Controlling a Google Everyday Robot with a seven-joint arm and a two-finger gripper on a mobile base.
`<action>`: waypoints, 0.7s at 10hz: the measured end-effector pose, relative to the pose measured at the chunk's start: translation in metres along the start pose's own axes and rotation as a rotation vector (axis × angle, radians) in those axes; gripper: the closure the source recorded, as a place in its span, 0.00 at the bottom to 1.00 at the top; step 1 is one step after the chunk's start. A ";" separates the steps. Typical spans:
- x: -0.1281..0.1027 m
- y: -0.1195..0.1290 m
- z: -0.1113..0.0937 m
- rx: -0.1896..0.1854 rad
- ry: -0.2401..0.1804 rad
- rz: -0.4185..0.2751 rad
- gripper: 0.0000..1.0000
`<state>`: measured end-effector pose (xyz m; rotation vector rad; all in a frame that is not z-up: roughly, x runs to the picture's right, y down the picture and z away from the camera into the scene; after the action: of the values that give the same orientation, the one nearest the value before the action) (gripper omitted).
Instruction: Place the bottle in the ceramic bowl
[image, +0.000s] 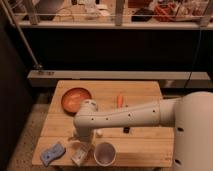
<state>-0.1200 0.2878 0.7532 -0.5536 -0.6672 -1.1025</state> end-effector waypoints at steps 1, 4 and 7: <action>0.000 0.001 0.001 -0.003 -0.005 0.005 0.20; -0.002 0.001 0.008 -0.011 -0.018 0.009 0.20; -0.004 0.002 0.012 -0.015 -0.028 0.017 0.41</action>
<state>-0.1222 0.2987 0.7585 -0.5872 -0.6780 -1.0860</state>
